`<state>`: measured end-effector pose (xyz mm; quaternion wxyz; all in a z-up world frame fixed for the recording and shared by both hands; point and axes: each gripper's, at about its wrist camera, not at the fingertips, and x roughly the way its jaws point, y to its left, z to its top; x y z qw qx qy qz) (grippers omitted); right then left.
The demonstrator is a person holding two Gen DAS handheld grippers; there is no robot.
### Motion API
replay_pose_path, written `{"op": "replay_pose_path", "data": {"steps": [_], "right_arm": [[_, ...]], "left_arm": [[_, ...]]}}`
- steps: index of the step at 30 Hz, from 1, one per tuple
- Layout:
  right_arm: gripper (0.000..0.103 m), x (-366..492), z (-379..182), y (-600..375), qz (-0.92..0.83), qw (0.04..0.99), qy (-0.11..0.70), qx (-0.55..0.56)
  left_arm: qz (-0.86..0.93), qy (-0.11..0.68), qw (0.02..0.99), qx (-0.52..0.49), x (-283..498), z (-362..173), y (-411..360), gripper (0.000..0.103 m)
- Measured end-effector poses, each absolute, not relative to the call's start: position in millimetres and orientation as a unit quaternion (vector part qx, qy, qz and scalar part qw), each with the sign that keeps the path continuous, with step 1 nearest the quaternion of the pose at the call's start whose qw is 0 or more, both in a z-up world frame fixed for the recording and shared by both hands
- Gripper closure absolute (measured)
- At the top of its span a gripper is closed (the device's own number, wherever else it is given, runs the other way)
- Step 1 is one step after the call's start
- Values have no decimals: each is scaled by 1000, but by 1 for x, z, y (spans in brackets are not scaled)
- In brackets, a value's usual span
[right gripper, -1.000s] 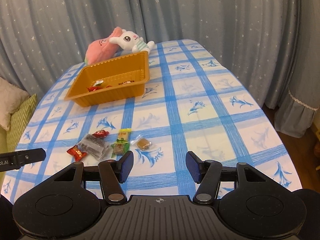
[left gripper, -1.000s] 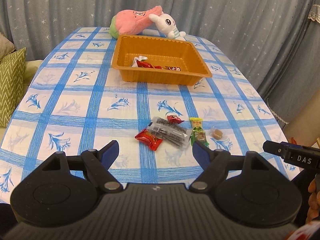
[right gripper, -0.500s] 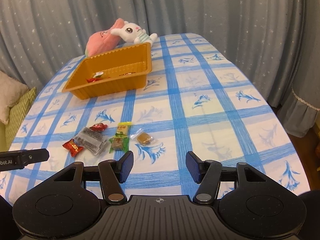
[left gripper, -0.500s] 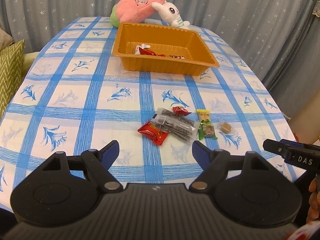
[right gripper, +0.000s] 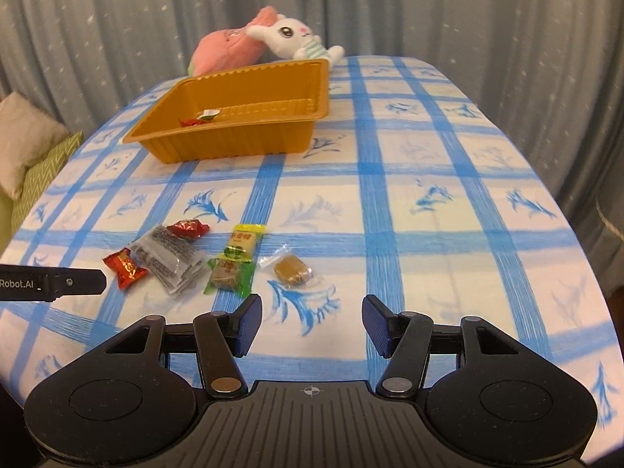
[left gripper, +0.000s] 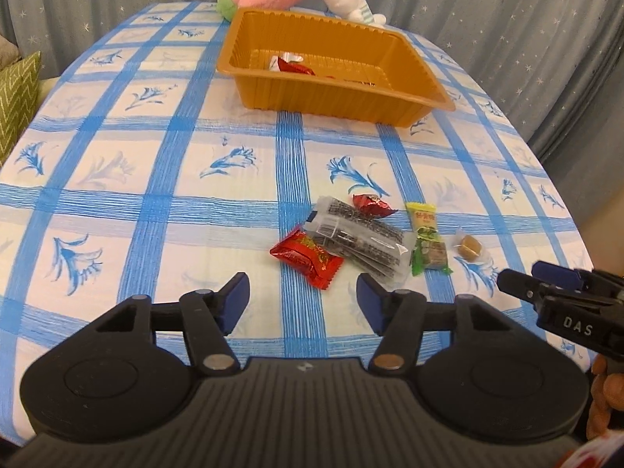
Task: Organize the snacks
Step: 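Grasp the red wrapped candy with the left tool while the right tool grasps the clear-wrapped brown candy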
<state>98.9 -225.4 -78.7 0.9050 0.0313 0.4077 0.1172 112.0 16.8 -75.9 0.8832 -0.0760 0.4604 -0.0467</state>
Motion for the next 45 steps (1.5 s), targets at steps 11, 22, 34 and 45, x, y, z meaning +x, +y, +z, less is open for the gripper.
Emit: {"op": "replay_pose_path", "data": {"steps": [11,22,34,45], "right_arm": [[55,138,-106,-208,161,899,407,-28],[82,145,-110,-199,172,895,409,-41],[82,131,-107,-206,154,898,412,-20],[82,130,-104,-206,153,899,410,-16]], "left_arm": [[-50,473,876,-84,131,-94,19,57],[-58,468,877,-89,134,-95,16,61],[-34,453,887,-78,148,-100,9,75],[-36,447,892,-48,145,-100,11,84]]}}
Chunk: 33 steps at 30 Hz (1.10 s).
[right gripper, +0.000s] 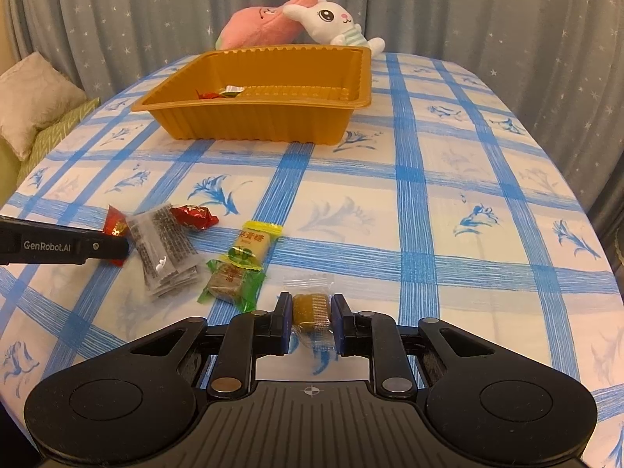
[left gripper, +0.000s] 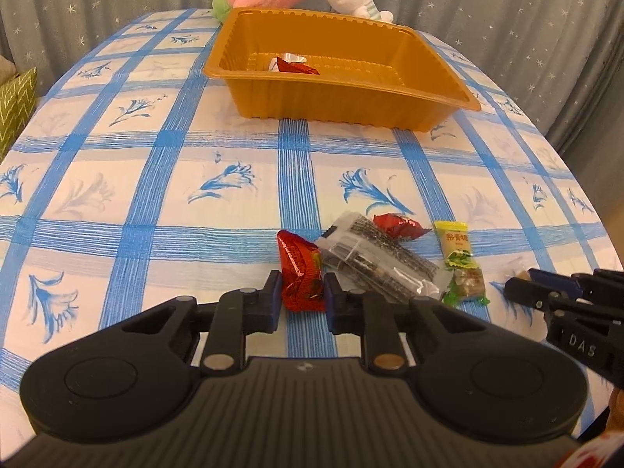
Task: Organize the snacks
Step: 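Grasp the red wrapped candy with the left tool while the right tool grasps the clear-wrapped brown candy, then carry both candies over the orange tray and open both tools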
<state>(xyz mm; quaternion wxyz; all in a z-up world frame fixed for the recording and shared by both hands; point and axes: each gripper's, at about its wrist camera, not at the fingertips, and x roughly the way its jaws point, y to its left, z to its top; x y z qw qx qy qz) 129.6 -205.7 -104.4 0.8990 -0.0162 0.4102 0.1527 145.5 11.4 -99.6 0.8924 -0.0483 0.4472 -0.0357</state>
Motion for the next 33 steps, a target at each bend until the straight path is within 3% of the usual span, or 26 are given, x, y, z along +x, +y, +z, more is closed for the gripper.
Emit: {"op": "replay_pose_path", "data": {"steps": [33], "right_arm": [[82,115,-52,-202,150,917,369,1]], "left_arm": [[-54,405,912,-44,123,-36,6,84]]}}
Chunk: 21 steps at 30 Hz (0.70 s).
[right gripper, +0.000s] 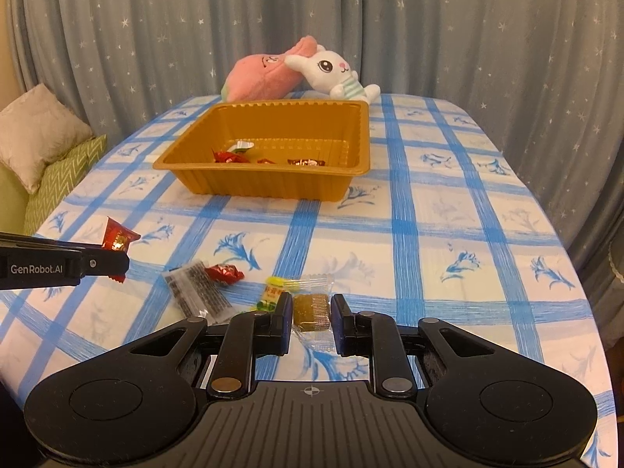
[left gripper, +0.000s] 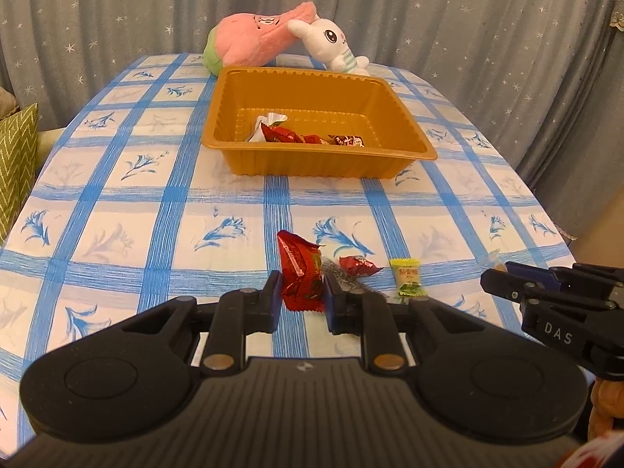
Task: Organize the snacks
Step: 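Carry both candies over the orange tray and open both tools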
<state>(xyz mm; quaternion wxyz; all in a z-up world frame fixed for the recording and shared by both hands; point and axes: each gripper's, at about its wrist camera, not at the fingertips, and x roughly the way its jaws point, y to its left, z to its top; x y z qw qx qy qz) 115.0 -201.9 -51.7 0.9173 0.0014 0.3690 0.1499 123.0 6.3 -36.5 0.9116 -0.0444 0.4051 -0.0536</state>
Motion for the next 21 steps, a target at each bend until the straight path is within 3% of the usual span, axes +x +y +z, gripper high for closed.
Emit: {"op": "replay_pose_path", "data": {"steps": [21], "right_arm": [[82,194,-13,-192,156,923,350,25]], "left_arm": [[-88,373,923,-28,202,-1,9,84]]}}
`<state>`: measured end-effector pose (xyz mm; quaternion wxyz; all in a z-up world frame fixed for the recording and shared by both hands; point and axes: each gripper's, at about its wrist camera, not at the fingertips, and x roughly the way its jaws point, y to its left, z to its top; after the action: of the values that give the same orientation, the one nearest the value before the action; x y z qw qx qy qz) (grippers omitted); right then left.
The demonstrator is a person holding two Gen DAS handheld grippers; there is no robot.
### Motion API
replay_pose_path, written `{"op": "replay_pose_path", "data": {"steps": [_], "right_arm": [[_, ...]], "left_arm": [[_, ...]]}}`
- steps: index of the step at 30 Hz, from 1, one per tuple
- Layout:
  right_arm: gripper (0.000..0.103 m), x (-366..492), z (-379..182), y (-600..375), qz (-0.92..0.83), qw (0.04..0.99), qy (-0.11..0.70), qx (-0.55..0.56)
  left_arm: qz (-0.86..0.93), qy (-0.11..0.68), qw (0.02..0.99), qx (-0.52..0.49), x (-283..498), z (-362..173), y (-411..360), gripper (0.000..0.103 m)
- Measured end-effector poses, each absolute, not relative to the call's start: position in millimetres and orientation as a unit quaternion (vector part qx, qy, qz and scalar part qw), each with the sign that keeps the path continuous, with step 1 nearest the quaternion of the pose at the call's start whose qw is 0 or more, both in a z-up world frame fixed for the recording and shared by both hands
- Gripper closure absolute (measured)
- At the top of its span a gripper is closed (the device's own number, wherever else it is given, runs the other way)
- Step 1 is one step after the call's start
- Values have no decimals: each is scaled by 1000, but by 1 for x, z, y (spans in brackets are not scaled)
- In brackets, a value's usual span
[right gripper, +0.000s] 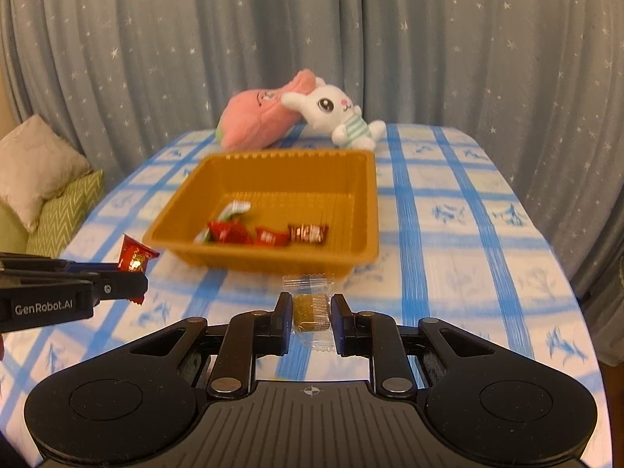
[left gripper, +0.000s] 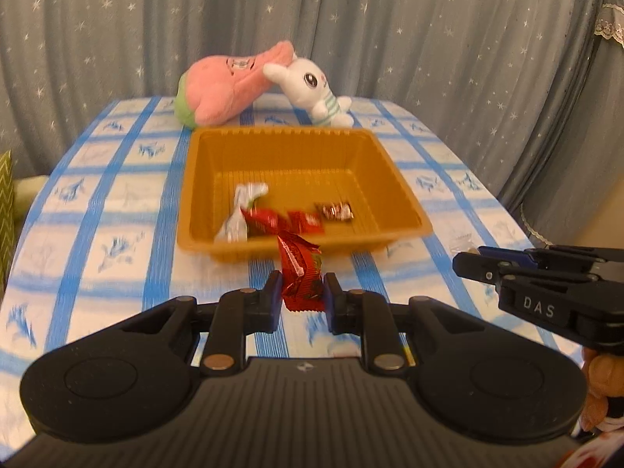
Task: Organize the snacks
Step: 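Carry both candies over the orange tray and open both tools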
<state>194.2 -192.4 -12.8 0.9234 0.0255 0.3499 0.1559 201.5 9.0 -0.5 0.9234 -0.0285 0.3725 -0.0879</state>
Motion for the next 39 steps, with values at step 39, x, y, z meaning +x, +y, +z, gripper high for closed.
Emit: {"op": "replay_pose_path", "data": {"steps": [39], "right_arm": [[82,335,-19,-172,146,914,375,55]], "left_arm": [[-64,379,923,-7,328,-12,65,79]]}}
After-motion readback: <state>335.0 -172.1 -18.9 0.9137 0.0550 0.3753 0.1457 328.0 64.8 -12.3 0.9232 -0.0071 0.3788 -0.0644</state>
